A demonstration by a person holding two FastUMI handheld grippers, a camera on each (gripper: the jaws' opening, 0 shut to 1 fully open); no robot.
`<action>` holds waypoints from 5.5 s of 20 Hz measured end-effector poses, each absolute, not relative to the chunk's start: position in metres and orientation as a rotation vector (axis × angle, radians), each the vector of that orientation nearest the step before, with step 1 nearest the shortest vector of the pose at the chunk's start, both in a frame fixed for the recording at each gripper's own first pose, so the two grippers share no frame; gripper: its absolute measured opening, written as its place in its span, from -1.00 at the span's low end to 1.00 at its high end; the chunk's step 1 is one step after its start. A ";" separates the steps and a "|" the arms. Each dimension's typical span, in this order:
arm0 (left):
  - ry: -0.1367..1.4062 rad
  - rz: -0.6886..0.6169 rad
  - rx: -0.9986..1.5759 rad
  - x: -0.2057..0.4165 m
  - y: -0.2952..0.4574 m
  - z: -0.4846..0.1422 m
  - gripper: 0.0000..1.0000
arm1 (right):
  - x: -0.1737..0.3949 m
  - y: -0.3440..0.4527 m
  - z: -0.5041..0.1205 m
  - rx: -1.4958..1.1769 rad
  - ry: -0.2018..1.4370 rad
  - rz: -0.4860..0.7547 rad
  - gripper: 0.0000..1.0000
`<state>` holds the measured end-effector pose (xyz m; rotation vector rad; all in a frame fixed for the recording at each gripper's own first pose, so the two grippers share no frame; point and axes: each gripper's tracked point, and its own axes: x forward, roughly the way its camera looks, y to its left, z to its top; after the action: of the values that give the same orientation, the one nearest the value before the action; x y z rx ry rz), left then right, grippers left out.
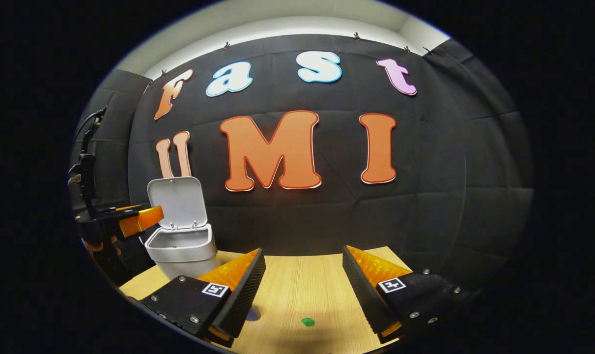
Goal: Press the lid of the desktop garbage bin to open it, pick up the crumpled paper on the desktop and throw it into the bin, then pick up the pop can on the desktop and drop it into the bin, and finally close the garbage bin lid.
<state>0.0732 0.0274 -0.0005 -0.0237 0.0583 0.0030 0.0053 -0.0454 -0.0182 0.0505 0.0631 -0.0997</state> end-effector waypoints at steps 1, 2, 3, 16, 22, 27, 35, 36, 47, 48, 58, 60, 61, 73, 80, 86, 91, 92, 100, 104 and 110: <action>0.068 0.003 -0.024 0.071 0.025 -0.004 0.87 | 0.004 -0.045 -0.019 0.050 0.068 -0.095 0.89; 0.075 0.002 -0.024 0.068 0.021 -0.007 0.87 | 0.004 -0.044 -0.020 0.049 0.072 -0.091 0.89; 0.078 0.003 -0.024 0.065 0.019 -0.008 0.87 | 0.005 -0.043 -0.022 0.045 0.078 -0.087 0.89; 0.175 0.002 -0.019 0.060 0.018 -0.060 0.87 | 0.021 -0.031 -0.149 -0.038 0.443 0.179 0.89; 0.297 -0.015 -0.021 0.059 0.029 -0.114 0.87 | 0.026 -0.053 -0.255 -0.035 0.810 0.142 0.92; 0.363 -0.007 -0.014 0.060 0.041 -0.144 0.88 | 0.041 -0.055 -0.312 -0.059 0.973 0.104 0.92; 0.424 0.008 0.010 0.063 0.056 -0.168 0.88 | 0.050 -0.075 -0.339 -0.058 1.094 0.061 0.74; 0.431 0.016 0.011 0.063 0.058 -0.169 0.88 | 0.053 -0.078 -0.337 -0.056 1.096 0.061 0.65; 0.462 0.036 0.020 0.061 0.065 -0.177 0.88 | 0.060 -0.082 -0.343 -0.012 1.126 0.078 -0.65; 0.467 0.038 0.018 0.060 0.066 -0.178 0.88 | 0.062 -0.083 -0.343 -0.014 1.124 0.076 -0.71; 0.429 0.035 0.034 0.042 0.073 -0.160 0.88 | 0.084 -0.076 -0.210 0.034 0.865 0.086 -0.90; 0.419 0.036 0.023 0.034 0.076 -0.155 0.88 | 0.098 -0.070 -0.140 0.049 0.746 0.120 -0.90; 0.413 0.038 0.017 0.029 0.077 -0.152 0.88 | 0.105 -0.061 -0.100 0.063 0.685 0.150 -0.91; 0.365 0.065 -0.073 -0.032 0.123 -0.136 0.88 | 0.149 0.129 0.120 -0.106 0.328 0.487 -0.92; 0.360 0.089 -0.104 -0.044 0.163 -0.137 0.87 | 0.175 0.157 0.074 -0.235 0.416 0.478 -0.79; 0.344 0.087 -0.090 -0.039 0.173 -0.134 0.90 | 0.171 0.167 0.055 -0.165 0.478 0.498 0.92; 0.343 0.089 -0.081 -0.034 0.172 -0.133 0.90 | 0.164 0.152 0.062 -0.100 0.463 0.484 0.93; 0.342 0.090 -0.083 -0.033 0.171 -0.133 0.90 | 0.159 0.146 0.067 -0.077 0.447 0.481 0.92; 0.348 0.012 -0.074 -0.013 0.117 -0.134 0.90 | 0.109 0.004 0.105 0.020 0.277 0.226 0.92; 0.351 -0.022 -0.071 0.003 0.082 -0.133 0.90 | 0.076 -0.085 0.097 0.064 0.245 0.032 0.92; 0.356 -0.075 -0.041 0.028 0.021 -0.143 0.90 | 0.034 -0.175 0.092 0.054 0.199 -0.135 0.91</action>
<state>0.0281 0.0210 -0.1432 -0.0408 0.3558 -0.0748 0.0338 -0.1753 0.0920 0.0542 0.1992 -0.1349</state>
